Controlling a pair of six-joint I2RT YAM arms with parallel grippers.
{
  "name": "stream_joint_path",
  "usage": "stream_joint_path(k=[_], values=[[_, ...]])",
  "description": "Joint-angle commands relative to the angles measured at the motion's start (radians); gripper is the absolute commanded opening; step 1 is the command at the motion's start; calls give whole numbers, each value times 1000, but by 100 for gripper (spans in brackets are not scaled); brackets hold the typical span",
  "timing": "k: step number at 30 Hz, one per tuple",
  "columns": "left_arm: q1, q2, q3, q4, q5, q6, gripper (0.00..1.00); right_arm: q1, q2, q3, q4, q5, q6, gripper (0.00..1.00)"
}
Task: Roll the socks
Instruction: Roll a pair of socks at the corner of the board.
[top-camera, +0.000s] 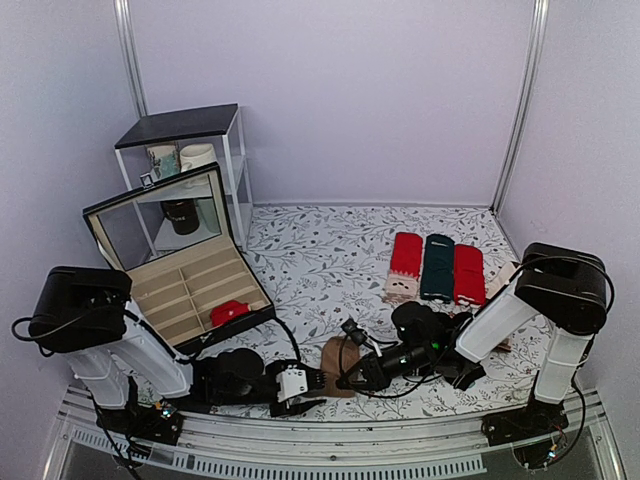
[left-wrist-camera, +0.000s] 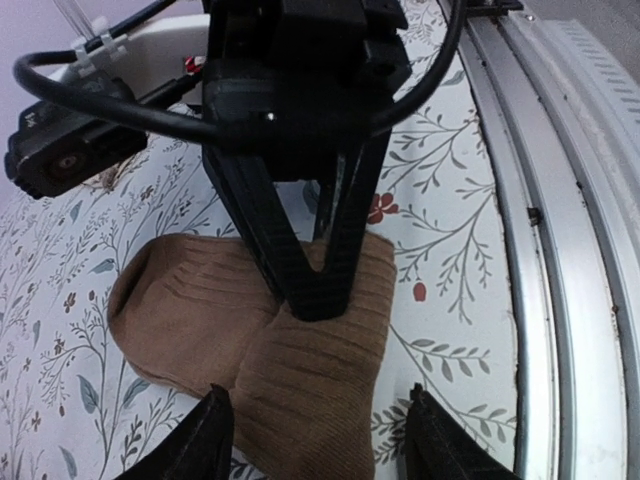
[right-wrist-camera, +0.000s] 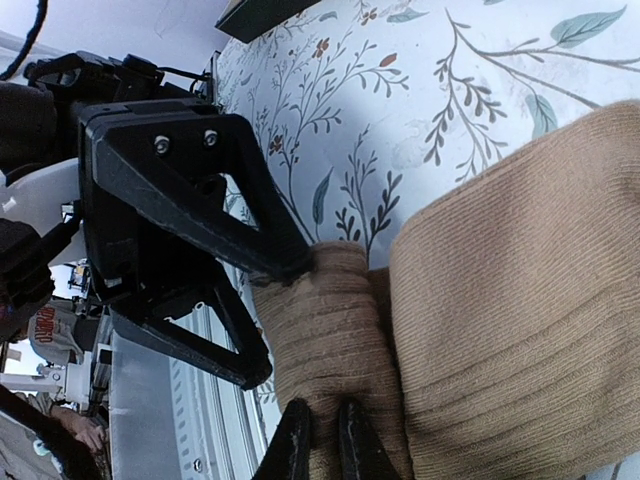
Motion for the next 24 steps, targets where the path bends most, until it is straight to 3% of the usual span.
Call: stream_joint_path(k=[1,9,11,15,17,19,21,24], values=[[9,34,25,-43,47,-16,58,8,87,-55,-287,44,-7,9],[10,100,74,-95,41,-32,56,8,82,-60,-291,36,-10,9],[12,109,94,-139,55,-46,48,7,78,-61,-291,36,-10,9],[22,111,120,-231,87,-91,22,8,69,-63,-292,36,-7,9],[23,111,121,-254,93,-115,15,7,63,-63,-292,36,-9,9],[23,111,122,-277,93,-145,0,7,51,-61,-291,35,-10,9],[23,107,127,-317,104,-173,0,7,26,-60,-290,43,-13,13],[27,83,133,-394,138,-234,0,6,-56,-62,-317,106,-41,28]])
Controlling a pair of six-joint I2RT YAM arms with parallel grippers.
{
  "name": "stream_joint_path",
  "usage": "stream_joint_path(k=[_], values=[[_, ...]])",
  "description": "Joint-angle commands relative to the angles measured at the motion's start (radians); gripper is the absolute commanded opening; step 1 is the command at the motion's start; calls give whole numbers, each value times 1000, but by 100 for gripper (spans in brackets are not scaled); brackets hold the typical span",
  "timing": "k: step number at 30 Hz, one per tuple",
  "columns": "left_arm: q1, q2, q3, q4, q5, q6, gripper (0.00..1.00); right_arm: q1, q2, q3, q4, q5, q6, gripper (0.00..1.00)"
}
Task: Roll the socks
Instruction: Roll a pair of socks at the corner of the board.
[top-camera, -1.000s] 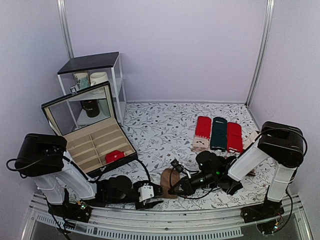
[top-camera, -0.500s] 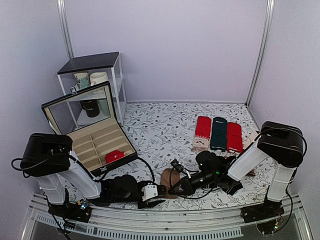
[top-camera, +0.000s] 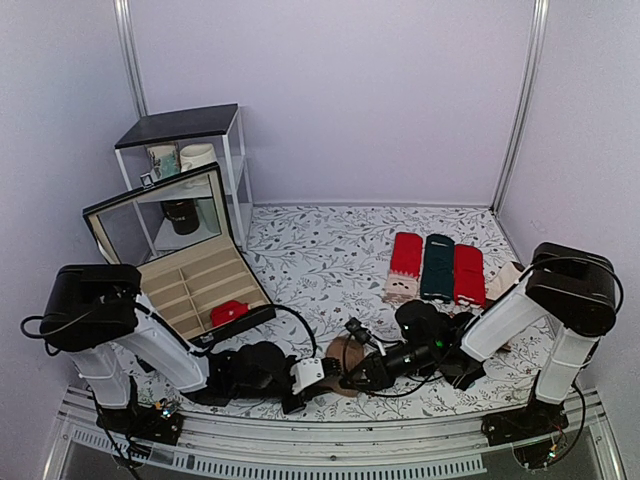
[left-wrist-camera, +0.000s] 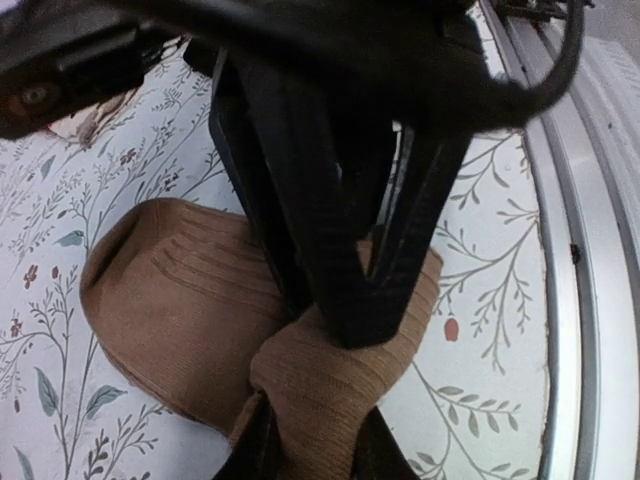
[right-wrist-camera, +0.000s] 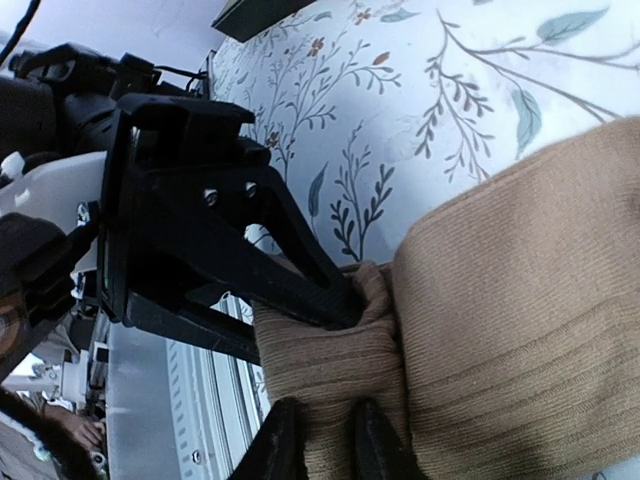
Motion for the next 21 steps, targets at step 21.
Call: stream_joint_path(k=[21], values=[[37,133,156,-618,279,-336,0,283,-553,-305,-46,627,-477,50]])
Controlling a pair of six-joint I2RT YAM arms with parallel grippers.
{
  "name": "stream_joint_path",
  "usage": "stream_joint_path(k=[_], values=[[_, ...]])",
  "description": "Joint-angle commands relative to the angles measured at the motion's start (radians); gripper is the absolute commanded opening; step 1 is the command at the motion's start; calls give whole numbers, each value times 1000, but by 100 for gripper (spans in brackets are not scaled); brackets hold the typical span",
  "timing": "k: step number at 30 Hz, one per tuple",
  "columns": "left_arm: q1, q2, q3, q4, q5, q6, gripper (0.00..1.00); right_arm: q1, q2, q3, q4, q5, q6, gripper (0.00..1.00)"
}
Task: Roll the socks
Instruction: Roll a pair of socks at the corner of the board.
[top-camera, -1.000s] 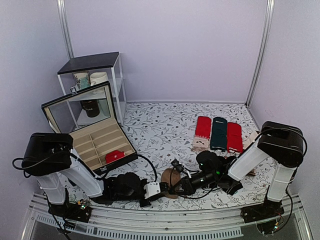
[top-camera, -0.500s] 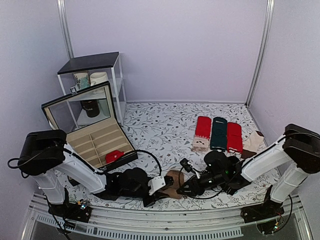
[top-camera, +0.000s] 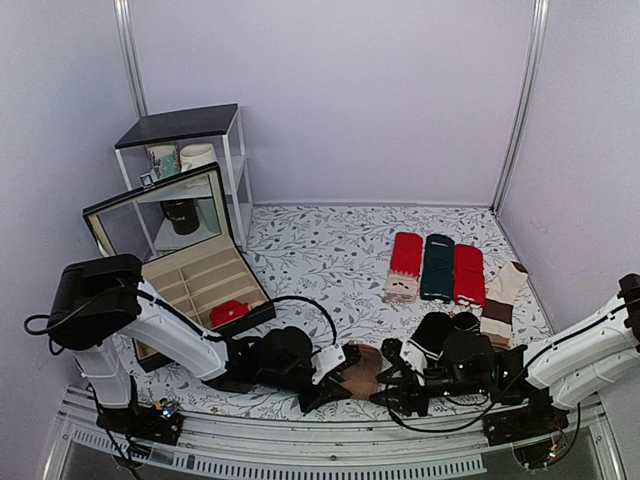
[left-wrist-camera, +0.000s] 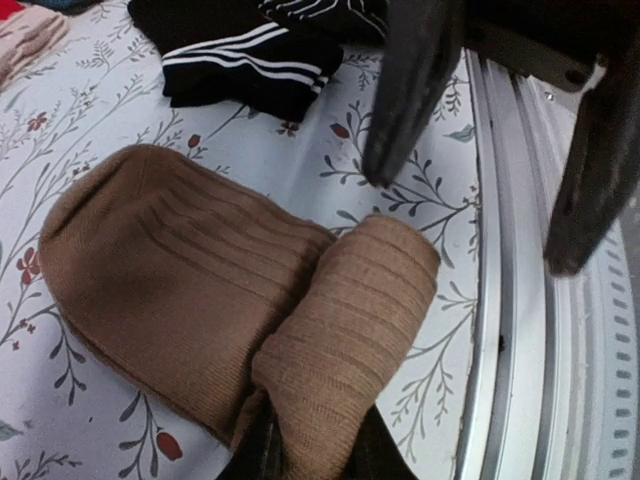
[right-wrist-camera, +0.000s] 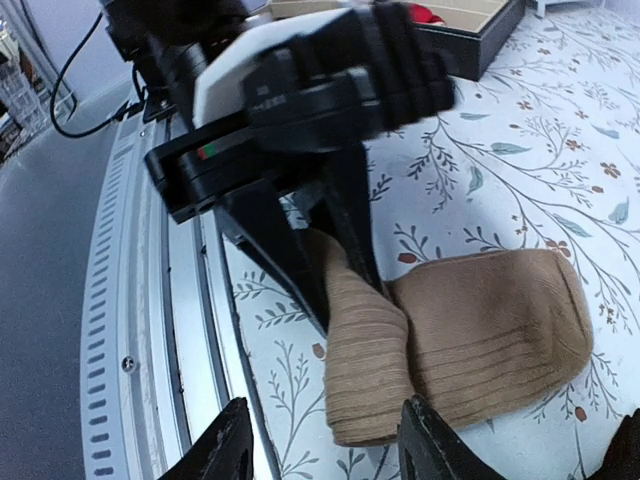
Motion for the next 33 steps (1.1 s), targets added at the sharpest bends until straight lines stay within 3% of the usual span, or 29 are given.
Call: stream_joint_path(k=[1,12,19,26,29,33], values=[[3,115,-45,-304,68,-40,0,80,14,-11,76,134,-137,50],[9,120,-46,-301,74,-44,0,139,215,78,67,277,-163,51],[8,127,-50,-289,79,-44,0,139,234,70,35,295,-66,42],[8,113,-57,-281,59,-41,0,140,305,77,-6,252,30,28],[10,91,-64,-262,38,-41,0,146,330,71,-17,241,89,14],[10,71,-54,-233,18,-26,13,145,329,43,-23,228,177,5]])
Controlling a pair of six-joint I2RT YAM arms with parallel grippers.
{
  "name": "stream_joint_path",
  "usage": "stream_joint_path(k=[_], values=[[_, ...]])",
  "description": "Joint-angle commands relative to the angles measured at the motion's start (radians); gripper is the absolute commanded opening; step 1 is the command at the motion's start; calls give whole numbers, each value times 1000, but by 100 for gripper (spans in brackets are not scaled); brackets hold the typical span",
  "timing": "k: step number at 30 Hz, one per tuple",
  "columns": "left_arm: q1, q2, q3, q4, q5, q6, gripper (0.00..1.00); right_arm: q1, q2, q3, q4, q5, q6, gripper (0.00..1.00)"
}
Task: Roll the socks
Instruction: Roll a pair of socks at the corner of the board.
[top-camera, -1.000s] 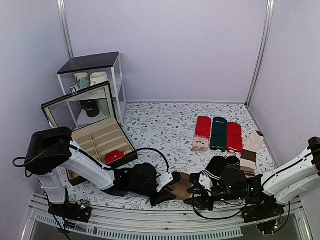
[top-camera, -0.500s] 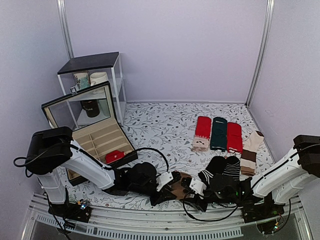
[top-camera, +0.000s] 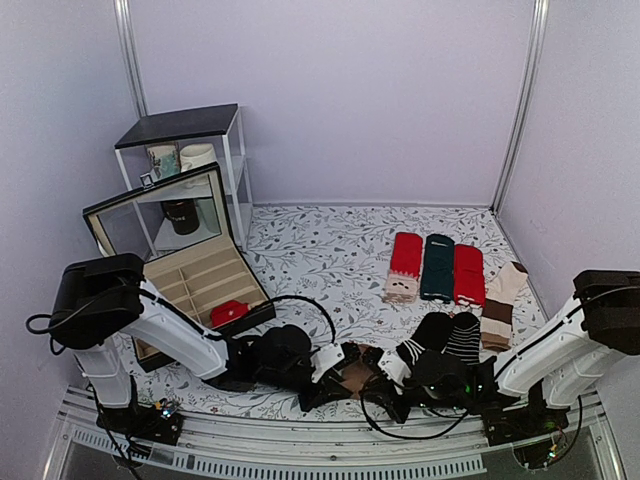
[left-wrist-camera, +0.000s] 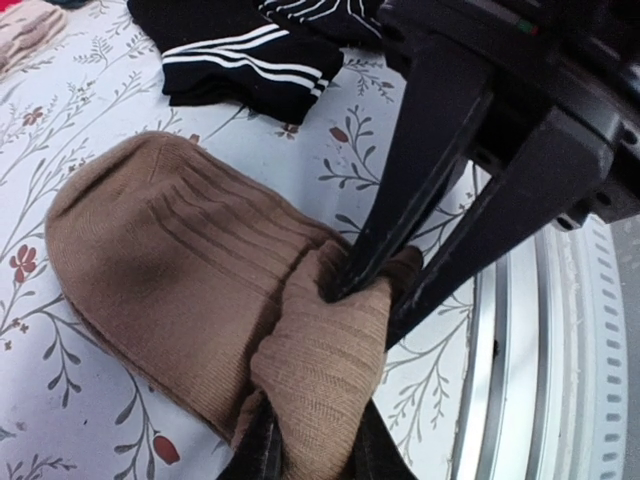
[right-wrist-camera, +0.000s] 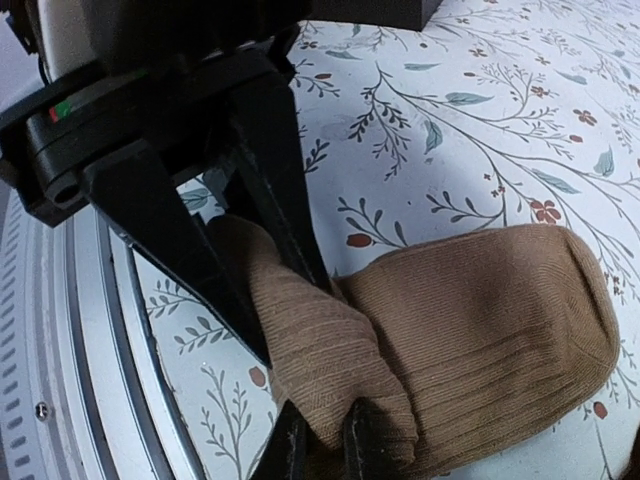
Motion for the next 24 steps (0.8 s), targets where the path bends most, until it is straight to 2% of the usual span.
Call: stream_joint_path(k=[1,2,3,7,12,15,21,24], values=[[-6,43,-56,-242,-34,6,27,8,45,-43,-115,-53,139,5],[-6,22,-58,-227,-52,12,50,7,40,-54,-112,-60,166,5],[-9,-4,-64,-206,-76,20,53,8,35,-63,-111,-67,184,5],[-22,-137,-103,-71,-174,97,54,9,20,-105,-88,-98,273,5],[-34,-256,-201,150,-134,266,50,-1,38,-145,-64,-137,405,5],[-46,-245,-276,318,-111,334,49,-31,82,-162,-21,-216,470,5],[-56,-134,-270,453,-77,385,51,-63,217,-156,34,-320,540,5],[-56,-79,-256,511,-71,408,54,-73,222,-164,51,-334,556,5]])
